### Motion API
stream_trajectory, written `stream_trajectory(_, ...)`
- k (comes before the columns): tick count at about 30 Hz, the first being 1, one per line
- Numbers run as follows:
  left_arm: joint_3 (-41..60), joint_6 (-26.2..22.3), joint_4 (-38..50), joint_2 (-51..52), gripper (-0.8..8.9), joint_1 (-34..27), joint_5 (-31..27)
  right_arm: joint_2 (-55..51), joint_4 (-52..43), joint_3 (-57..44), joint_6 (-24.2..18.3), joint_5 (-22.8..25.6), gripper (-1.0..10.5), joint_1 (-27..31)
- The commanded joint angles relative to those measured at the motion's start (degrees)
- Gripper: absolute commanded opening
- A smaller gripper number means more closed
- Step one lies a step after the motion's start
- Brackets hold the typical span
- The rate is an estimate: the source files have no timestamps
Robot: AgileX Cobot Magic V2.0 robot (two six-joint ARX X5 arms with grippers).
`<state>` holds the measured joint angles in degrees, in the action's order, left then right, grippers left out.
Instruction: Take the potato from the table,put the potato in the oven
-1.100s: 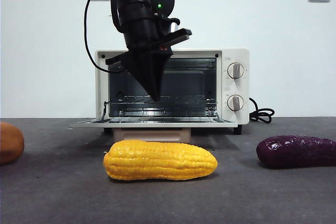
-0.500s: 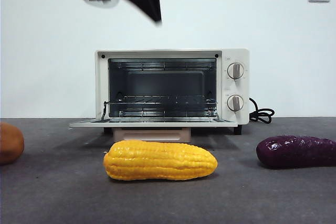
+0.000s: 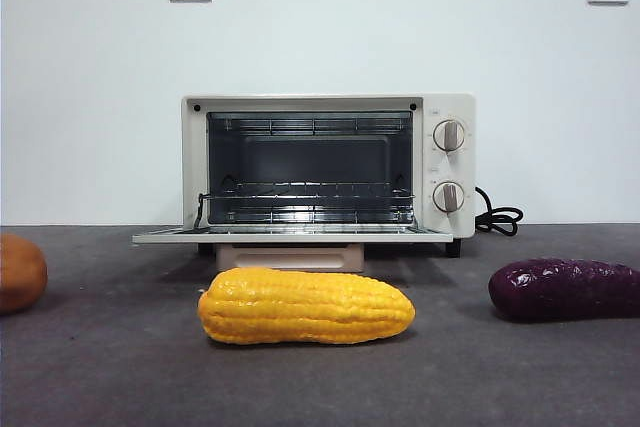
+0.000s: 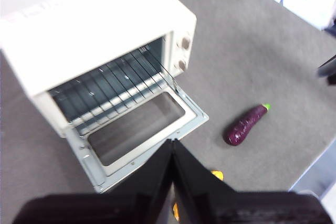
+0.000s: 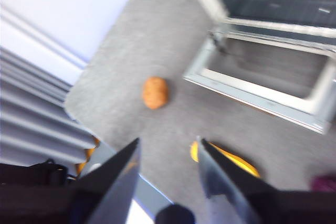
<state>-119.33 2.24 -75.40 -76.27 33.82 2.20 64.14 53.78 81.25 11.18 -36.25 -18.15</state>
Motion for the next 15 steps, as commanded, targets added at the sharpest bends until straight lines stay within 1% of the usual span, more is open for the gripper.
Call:
stream_trajectory(1,4.8,1.7,-0.3,5.3,-0.06,0.4,-1.2,2.0,-3.6,0.2,5.8,3.1,4.1,-5.9)
stream_trajectory(2,7.3,2.2,-0.2,7.5,-0.06,0.5,-1.5,2.9,-4.9,0.2,6.5,4.0,4.8,-8.0)
stream_trajectory(3,9.8,2.5,-0.2,9.3,-0.06,0.5,-2.2,3.8,-6.1,0.2,7.3,4.6,5.2,-9.6)
stream_trajectory(5,16.1,3.3,-0.2,14.0,-0.06,0.3,-4.4,6.3,-8.6,0.5,8.7,4.9,5.2,-13.1)
stream_trajectory(7,22.1,4.2,-0.2,18.4,-0.06,0.2,-7.1,9.4,-10.2,1.6,8.8,5.2,5.2,-15.9)
stream_trajectory(10,30.1,5.9,-0.2,25.1,-0.06,0.1,-12.2,15.8,-10.5,5.9,8.7,6.5,5.2,-20.2)
stream_trajectory(12,34.3,6.2,-0.2,29.6,-0.06,0.1,-13.2,20.7,-10.3,9.9,7.6,7.0,5.2,-22.8)
stream_trajectory(15,38.6,8.3,-0.2,36.5,-0.06,0.1,-15.2,29.0,-8.7,17.9,5.8,8.7,5.2,-26.0)
